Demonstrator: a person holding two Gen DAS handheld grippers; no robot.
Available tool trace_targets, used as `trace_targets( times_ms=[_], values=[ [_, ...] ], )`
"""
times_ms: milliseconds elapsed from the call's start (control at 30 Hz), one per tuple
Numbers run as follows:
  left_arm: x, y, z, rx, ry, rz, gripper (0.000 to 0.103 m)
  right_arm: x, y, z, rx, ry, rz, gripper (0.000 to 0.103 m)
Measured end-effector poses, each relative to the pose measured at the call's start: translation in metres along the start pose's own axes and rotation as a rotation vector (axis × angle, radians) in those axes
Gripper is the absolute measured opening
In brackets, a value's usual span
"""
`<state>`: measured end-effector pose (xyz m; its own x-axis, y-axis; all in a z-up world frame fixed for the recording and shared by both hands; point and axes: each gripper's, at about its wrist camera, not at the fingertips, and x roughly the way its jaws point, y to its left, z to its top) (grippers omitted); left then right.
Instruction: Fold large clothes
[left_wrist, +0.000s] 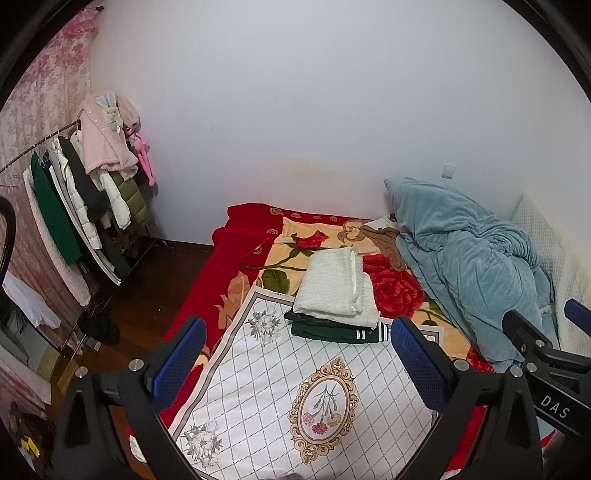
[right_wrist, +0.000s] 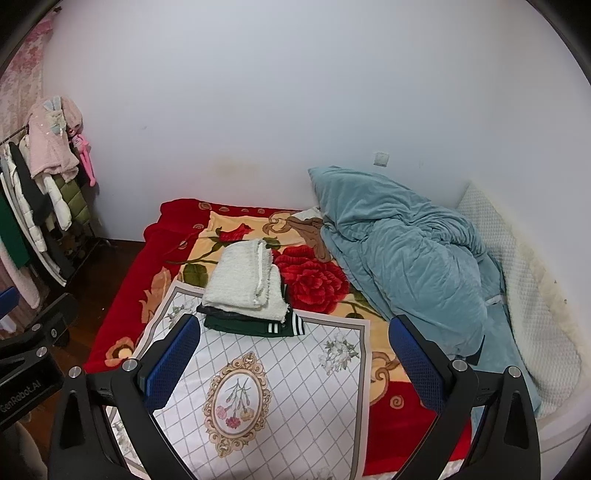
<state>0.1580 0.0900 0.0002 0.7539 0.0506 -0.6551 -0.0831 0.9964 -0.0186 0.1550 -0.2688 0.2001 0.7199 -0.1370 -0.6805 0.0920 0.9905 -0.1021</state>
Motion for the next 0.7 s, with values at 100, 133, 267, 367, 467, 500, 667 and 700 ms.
trace_targets(
  times_ms=[100, 133, 267, 367, 467, 500, 667, 700],
  values=[
    [-0.002, -0.001, 0.001, -0.001, -0.006, 0.003, 0.102, -0.003, 0.000, -0.002, 0.003, -0.001, -0.001, 0.103],
    [-0.003, -0.002, 0.000, -0.001, -0.008, 0.003, 0.102, -0.003, -0.001, -0.001, 0.003, -0.004, 0.000, 0.103],
    [-0.005, -0.003, 0.001, 0.000, -0.011, 0.002, 0.102, -0.006, -0.001, -0.002, 0.007, -0.011, 0.000, 0.103],
    [-0.006, -0.002, -0.002, -0.001, -0.011, 0.001, 0.102, -0.007, -0.002, -0.003, 0.011, -0.015, 0.000, 0.103],
    [-0.008, -0.002, -0.002, 0.002, -0.014, 0.006, 0.102, -0.007, -0.002, -0.004, 0.011, -0.014, 0.000, 0.103],
    [-0.008, -0.002, -0.003, 0.002, -0.014, 0.005, 0.102, -0.007, -0.001, -0.005, 0.011, -0.013, 0.000, 0.103],
    [-0.009, -0.003, -0.004, 0.002, -0.019, 0.007, 0.102, -0.011, -0.003, -0.008, 0.012, -0.015, -0.003, 0.103],
    [-0.009, -0.004, -0.004, 0.003, -0.019, 0.008, 0.102, -0.011, -0.002, -0.009, 0.012, -0.014, -0.004, 0.103]
  ],
)
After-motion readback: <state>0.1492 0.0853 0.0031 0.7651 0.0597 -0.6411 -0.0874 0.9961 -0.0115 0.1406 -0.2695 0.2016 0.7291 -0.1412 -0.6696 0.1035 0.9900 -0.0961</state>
